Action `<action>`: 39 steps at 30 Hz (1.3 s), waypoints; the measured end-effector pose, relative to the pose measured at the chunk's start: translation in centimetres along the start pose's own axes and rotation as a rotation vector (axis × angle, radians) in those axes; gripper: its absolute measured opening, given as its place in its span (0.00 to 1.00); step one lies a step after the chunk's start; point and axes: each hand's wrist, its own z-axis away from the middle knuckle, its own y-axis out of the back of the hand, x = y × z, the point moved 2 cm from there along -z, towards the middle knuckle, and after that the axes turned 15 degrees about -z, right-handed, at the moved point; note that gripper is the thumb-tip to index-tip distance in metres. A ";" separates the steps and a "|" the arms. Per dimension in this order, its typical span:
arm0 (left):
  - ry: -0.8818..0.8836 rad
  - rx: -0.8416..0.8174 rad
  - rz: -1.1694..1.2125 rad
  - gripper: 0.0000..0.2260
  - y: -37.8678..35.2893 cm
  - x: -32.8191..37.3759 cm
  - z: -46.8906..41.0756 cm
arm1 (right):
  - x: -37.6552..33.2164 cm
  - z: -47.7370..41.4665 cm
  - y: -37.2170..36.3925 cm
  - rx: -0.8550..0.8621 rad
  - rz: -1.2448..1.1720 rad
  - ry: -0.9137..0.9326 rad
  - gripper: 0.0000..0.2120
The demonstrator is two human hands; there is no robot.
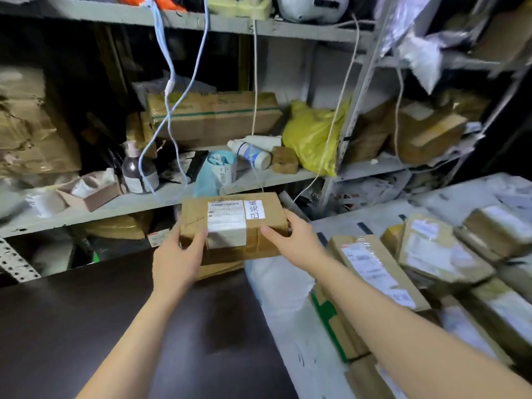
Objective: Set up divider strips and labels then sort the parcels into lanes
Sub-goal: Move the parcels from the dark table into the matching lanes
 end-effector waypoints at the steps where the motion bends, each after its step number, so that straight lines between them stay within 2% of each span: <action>1: -0.037 0.027 -0.015 0.25 0.1 1.7 0.8 | -0.6 1.0 1.5 0.034 0.010 0.022 0.24; 4: -0.078 0.116 -0.085 0.30 -0.1 6.9 3.8 | -2.5 3.9 6.7 0.112 0.003 0.087 0.23; 6: -0.103 0.138 -0.104 0.30 -0.7 10.5 6.3 | -3.7 6.1 10.6 0.152 0.000 0.104 0.23; 9: -0.199 0.133 -0.081 0.22 -2.6 15.5 10.5 | -4.0 9.6 16.9 0.202 -0.020 0.130 0.25; 14: -0.328 0.132 -0.073 0.14 -7.7 23.9 20.5 | -2.3 16.6 29.4 0.293 -0.022 0.158 0.19; 20: -0.420 0.071 -0.019 0.15 -15.3 32.8 32.1 | 0.0 24.9 44.6 0.315 -0.058 0.118 0.17; 25: -0.490 -0.041 -0.037 0.18 -21.7 38.4 37.2 | 2.5 28.5 53.7 0.392 -0.078 0.082 0.14; 28: -0.482 -0.125 -0.029 0.19 -26.0 40.9 38.1 | 4.7 28.7 57.7 0.427 -0.103 0.047 0.12; 32: -0.486 -0.231 0.018 0.23 -32.7 42.7 37.7 | 8.0 26.1 62.0 0.440 -0.085 0.000 0.15; 39: -0.342 -0.337 0.108 0.18 -44.2 43.6 33.4 | 13.9 17.2 67.5 0.389 -0.046 -0.119 0.19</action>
